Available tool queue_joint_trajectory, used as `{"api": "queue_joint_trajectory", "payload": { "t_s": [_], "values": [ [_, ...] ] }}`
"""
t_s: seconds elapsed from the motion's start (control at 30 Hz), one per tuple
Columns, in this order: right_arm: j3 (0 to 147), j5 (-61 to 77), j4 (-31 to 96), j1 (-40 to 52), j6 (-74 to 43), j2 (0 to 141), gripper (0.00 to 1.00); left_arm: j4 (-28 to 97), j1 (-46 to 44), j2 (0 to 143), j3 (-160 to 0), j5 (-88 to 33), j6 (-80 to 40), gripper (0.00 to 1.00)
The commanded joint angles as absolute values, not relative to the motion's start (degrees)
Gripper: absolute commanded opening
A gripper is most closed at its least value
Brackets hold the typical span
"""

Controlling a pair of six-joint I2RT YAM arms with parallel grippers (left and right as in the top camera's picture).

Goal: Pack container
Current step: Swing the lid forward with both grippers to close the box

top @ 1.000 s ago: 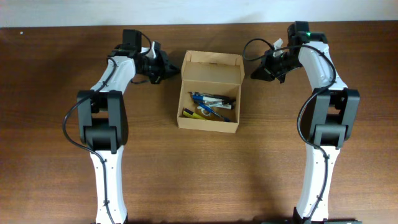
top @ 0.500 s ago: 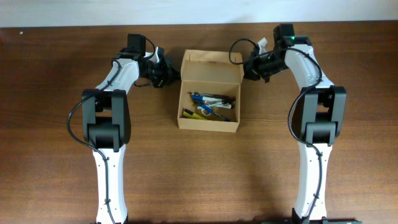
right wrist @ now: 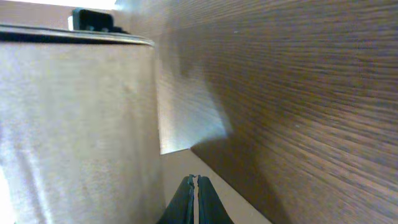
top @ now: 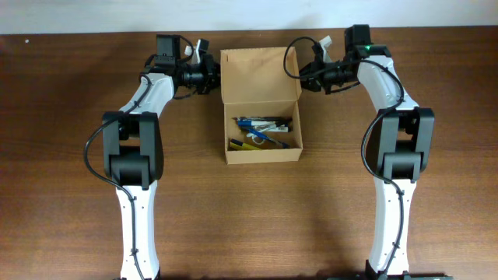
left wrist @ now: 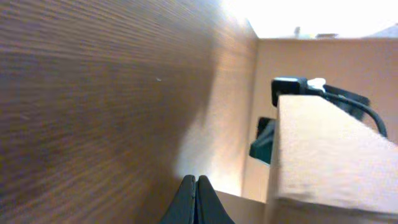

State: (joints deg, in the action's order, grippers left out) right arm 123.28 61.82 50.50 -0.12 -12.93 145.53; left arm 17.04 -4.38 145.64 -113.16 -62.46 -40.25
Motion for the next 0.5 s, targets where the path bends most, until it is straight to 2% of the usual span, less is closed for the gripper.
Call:
{"api": "queue_joint_trajectory", "payload": {
  "t_s": [0.0, 0.47],
  "values": [
    [123.11, 65.49, 51.0, -0.43, -8.21, 144.88, 0.04, 16.73, -4.25, 146.34, -114.69, -67.72, -41.39, 0.02],
    [123.83, 50.61, 62.74, -0.36, 4.19, 132.7, 0.04, 20.36, -5.41, 140.27, -117.19, -69.17, -36.56, 0.01]
  ]
}}
